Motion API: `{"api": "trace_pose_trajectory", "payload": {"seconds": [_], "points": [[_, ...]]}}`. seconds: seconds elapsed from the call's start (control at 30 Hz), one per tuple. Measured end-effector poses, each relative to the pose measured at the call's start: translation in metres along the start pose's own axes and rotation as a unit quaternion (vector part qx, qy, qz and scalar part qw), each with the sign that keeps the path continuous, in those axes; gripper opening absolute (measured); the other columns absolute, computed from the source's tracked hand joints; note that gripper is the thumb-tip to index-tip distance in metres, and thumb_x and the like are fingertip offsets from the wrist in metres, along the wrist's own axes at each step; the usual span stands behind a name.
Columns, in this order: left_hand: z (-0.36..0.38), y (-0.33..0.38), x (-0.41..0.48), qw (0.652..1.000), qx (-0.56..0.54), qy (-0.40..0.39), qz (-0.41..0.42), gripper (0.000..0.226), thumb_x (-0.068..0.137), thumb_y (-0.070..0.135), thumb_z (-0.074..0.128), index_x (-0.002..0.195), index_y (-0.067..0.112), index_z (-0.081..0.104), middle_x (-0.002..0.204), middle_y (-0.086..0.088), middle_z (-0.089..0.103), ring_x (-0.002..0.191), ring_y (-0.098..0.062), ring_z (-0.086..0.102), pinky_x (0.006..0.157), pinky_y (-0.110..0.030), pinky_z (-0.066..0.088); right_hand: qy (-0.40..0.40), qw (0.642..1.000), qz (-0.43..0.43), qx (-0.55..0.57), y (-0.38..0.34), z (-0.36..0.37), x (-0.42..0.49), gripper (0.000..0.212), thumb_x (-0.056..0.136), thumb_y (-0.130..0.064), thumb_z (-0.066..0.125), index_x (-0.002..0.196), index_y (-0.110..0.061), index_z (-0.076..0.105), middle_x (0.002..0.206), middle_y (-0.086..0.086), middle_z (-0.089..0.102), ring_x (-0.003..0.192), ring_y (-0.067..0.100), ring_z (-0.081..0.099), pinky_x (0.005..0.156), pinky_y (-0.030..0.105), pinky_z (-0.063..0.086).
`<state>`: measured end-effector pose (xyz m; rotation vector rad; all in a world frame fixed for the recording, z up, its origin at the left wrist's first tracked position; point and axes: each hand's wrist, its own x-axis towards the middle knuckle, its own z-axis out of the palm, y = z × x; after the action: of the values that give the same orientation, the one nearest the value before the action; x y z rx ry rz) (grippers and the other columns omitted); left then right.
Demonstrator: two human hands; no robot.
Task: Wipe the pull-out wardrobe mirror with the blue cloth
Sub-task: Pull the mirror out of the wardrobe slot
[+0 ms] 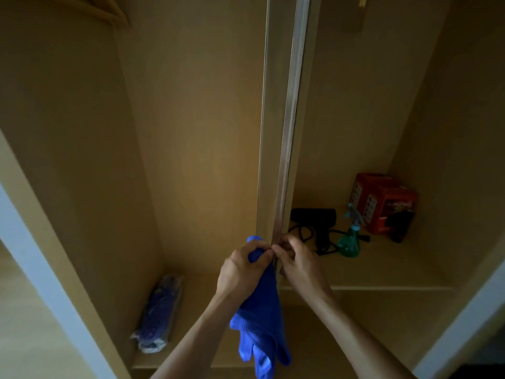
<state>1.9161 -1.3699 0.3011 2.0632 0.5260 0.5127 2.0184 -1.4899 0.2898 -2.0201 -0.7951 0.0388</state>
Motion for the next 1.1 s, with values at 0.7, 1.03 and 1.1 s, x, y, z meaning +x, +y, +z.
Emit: {"api": "trace_pose_trajectory", "payload": {"seconds": [0.7,1.03,1.1], "points": [[0.033,0.039,-0.092,0.998,-0.011,0.065,-0.002,0.011,0.098,0.034,0.06,0.096,0.036,0.071,0.096,0.014,0.072,0.093,-0.004,0.066,0.088,-0.039,0.054,-0.071,0.995,-0.061,0.015,0.012,-0.05,-0.067,0.008,0.099,-0.043,0.057,0.106,-0.041,0.053,0.091,-0.029,0.057,0.087,-0.029,0.049,0.069,0.0,0.039],[0.053,0.051,-0.113,0.997,-0.012,0.074,-0.016,0.014,0.098,0.04,0.057,0.093,0.041,0.071,0.092,0.021,0.071,0.089,0.003,0.065,0.083,-0.03,0.055,-0.083,0.994,-0.058,0.04,0.016,-0.074,-0.09,0.019,0.096,-0.053,0.055,0.109,-0.042,0.061,0.097,-0.025,0.066,0.093,-0.015,0.058,0.065,0.005,0.043],[0.058,0.053,-0.116,0.997,-0.015,0.078,-0.02,0.016,0.098,0.041,0.056,0.093,0.045,0.07,0.092,0.025,0.071,0.089,0.006,0.064,0.079,-0.024,0.052,-0.082,0.994,-0.056,0.049,0.016,-0.078,-0.094,0.028,0.093,-0.059,0.053,0.112,-0.042,0.062,0.098,-0.025,0.067,0.093,-0.013,0.06,0.066,0.01,0.045]]}}
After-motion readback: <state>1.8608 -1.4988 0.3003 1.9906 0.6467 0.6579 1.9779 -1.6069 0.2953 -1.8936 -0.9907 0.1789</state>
